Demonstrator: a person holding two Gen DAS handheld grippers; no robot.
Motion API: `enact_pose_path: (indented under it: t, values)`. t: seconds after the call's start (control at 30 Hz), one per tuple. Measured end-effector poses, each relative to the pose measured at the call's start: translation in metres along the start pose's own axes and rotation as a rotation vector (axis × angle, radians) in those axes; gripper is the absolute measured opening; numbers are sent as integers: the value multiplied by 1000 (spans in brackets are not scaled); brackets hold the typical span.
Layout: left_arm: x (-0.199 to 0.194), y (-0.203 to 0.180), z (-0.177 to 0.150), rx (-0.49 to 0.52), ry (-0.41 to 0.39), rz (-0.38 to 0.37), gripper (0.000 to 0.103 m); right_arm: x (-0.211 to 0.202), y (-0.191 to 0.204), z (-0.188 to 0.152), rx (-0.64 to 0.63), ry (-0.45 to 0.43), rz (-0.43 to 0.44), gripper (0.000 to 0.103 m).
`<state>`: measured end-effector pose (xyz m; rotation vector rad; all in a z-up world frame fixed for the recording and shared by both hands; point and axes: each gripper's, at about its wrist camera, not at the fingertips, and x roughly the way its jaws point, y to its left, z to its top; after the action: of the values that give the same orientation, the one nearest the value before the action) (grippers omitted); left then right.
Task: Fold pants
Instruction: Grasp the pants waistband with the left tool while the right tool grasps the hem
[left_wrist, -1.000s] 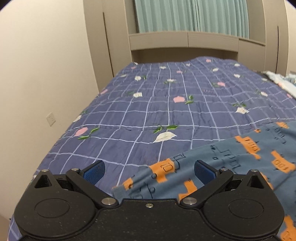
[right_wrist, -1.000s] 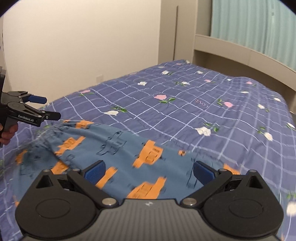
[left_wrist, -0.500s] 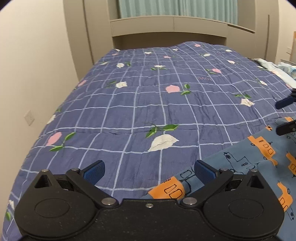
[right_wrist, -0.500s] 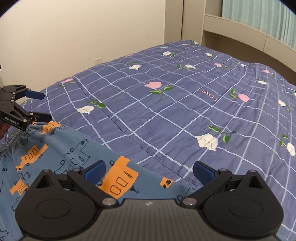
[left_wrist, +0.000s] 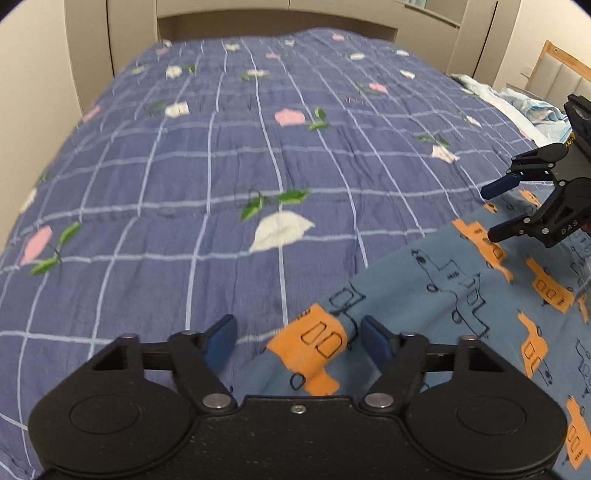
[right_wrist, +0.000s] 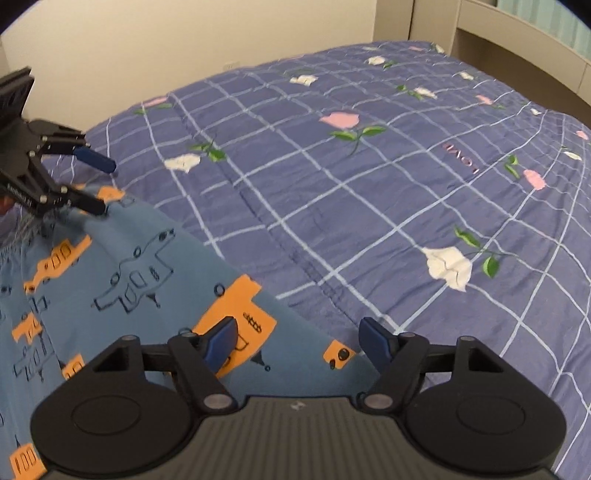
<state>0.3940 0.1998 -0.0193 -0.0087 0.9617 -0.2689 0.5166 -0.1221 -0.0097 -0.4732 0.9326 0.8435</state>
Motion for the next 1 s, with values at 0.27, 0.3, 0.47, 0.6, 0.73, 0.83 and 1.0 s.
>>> enact_pose_path:
  t: [0.27,0.3,0.47,0.6,0.73,0.83,1.0]
  values:
    - [6,1,1,-44,64,-10,37,11,-4,-16,56,-10,-15,76]
    - [7,1,1,-48,65,-7,37,11,-5,-17,65,-17,-16,73]
    - [5,3,3,-23,42,25,53,8,-6,-15,61,-19,-22,71]
    - [8,12,3,-55,57,-3,54,9,-4,-15,47,-12,-32,66]
    - [10,15,4,-99,70,-49,23,9,3,-16,26,-16,-46,30]
    - [6,9,6,-97,57,-32,4,7,10,-16,11,-18,-58,8]
    - [-22,-4,11,-49,-68,25,3,-1,25,-11,-34,-58,-137,2]
